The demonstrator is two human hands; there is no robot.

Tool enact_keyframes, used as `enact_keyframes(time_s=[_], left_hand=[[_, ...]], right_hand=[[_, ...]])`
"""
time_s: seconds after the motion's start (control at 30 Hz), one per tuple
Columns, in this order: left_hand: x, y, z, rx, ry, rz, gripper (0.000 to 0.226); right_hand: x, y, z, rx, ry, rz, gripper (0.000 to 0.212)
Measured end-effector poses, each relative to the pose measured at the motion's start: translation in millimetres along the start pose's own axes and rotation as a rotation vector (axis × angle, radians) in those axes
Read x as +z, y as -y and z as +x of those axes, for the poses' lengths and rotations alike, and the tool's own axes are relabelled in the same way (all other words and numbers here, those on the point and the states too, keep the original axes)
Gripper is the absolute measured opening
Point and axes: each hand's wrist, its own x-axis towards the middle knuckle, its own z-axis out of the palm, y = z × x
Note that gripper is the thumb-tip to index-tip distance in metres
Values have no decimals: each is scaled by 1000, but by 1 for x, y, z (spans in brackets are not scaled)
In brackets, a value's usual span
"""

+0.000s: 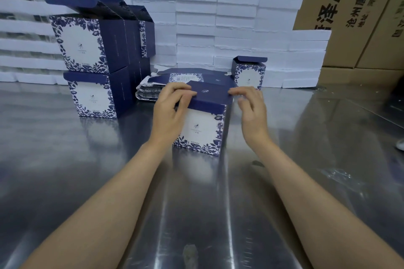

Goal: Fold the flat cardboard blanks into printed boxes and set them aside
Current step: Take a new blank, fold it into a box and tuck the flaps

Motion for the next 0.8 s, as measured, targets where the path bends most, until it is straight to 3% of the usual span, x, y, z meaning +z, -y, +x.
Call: enact_keyframes(time_s=[0.1, 0.2, 0.33, 0.4, 0.53, 0.6, 0.73, 0.8], left_hand=[[-1, 7, -1, -104, -117, 83, 18], [-4, 3, 5, -267, -60, -66, 21], [2, -8, 7, -640, 40, -388, 58], [1, -9, 10, -754, 59, -471, 70], [-5, -5, 17, -864, 43, -412, 32], [-3, -5, 17, -874, 1, -379, 23], [3, -9, 18, -594, -159, -138, 23], [6, -12, 18, -578, -126, -77, 28]], right_hand=[[4, 12, 3, -121, 64, -93, 29], [10, 24, -5, -195, 95, -116, 25], [24, 30, -17, -298, 67, -301, 24], [26, 32, -17, -348, 60, -268, 21], [16, 23, -8, -303, 4, -205, 19], [12, 16, -10, -259, 85, -229, 22], [16, 14, -12, -285, 139, -257, 22], [23, 17, -12, -350, 136, -281, 20]])
